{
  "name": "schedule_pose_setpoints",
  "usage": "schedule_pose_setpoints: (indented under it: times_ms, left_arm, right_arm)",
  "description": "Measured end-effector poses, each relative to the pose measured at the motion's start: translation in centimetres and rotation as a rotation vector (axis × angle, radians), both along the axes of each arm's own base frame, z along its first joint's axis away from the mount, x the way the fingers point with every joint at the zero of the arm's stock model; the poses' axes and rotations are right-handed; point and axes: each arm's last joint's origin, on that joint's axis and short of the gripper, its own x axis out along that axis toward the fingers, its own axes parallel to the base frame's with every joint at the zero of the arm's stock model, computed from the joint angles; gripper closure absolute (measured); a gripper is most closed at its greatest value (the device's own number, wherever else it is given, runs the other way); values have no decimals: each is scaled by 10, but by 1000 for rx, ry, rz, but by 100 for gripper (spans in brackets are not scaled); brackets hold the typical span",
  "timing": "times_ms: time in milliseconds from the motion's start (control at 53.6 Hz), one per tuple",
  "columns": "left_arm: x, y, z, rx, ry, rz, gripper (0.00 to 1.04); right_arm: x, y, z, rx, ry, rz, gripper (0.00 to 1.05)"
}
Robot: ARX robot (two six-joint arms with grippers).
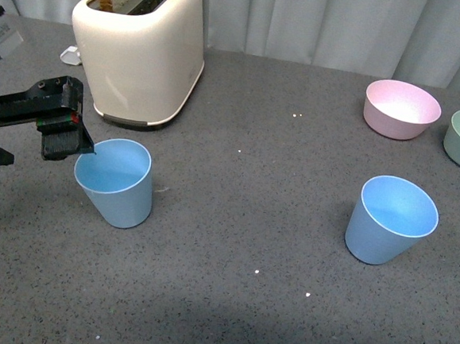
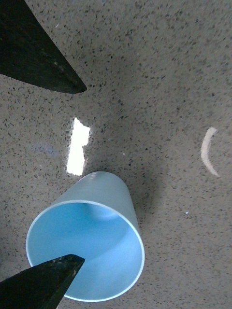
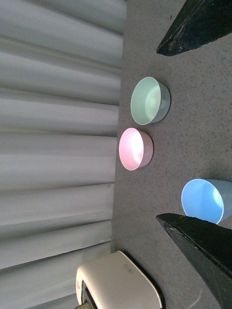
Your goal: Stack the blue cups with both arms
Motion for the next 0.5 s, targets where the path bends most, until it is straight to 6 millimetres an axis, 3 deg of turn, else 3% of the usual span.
schedule_pose_setpoints:
  times_ms: [149, 354, 503]
  left_arm:
    - [8, -7, -5, 11, 34, -19, 7]
    - [17, -15, -10, 28, 65, -36, 47]
    - [17, -16, -13, 29, 76, -38, 67]
  right_arm:
    - [0, 0, 0, 0, 0, 0, 10]
    - [0, 0, 0, 0, 0, 0, 10]
    - [0, 0, 0, 0, 0, 0, 10]
